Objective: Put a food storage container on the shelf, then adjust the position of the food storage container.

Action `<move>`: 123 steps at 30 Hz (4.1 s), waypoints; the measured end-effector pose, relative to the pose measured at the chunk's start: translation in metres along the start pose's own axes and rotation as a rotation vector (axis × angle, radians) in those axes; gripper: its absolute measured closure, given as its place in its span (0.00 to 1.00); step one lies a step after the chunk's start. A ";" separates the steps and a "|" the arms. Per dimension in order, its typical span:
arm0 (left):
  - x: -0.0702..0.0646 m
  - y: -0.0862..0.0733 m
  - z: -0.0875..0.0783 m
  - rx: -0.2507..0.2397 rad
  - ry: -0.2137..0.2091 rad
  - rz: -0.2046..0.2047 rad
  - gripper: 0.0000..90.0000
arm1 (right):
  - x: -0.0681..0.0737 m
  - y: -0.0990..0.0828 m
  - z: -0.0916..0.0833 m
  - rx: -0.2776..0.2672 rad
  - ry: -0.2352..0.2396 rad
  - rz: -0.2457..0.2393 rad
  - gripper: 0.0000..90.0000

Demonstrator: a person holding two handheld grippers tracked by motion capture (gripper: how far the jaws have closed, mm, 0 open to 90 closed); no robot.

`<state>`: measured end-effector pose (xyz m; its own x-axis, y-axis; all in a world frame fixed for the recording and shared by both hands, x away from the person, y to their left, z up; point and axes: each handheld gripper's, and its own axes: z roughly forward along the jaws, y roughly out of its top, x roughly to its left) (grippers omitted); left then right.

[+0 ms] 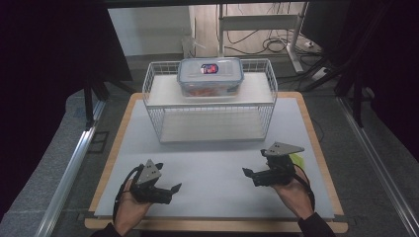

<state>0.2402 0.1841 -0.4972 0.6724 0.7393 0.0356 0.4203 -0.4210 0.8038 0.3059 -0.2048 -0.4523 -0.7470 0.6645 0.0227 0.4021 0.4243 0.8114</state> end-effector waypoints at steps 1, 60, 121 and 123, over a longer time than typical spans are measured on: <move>0.000 0.000 0.000 0.000 0.000 0.000 0.09 | 0.000 -0.002 0.000 0.005 -0.006 0.001 0.08; 0.001 -0.011 0.006 0.043 0.024 0.002 0.08 | -0.095 -0.063 -0.059 0.158 -0.436 0.263 1.00; 0.000 -0.011 0.010 0.084 0.019 0.025 0.08 | -0.047 -0.055 -0.041 0.164 -0.272 0.212 1.00; 0.000 -0.011 0.011 0.086 0.018 0.028 0.08 | -0.047 -0.058 -0.038 0.184 -0.271 0.212 1.00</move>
<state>0.2418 0.1831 -0.5125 0.6734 0.7361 0.0686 0.4529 -0.4842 0.7486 0.2980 -0.2837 -0.4780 -0.4802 0.8772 0.0034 0.6389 0.3471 0.6866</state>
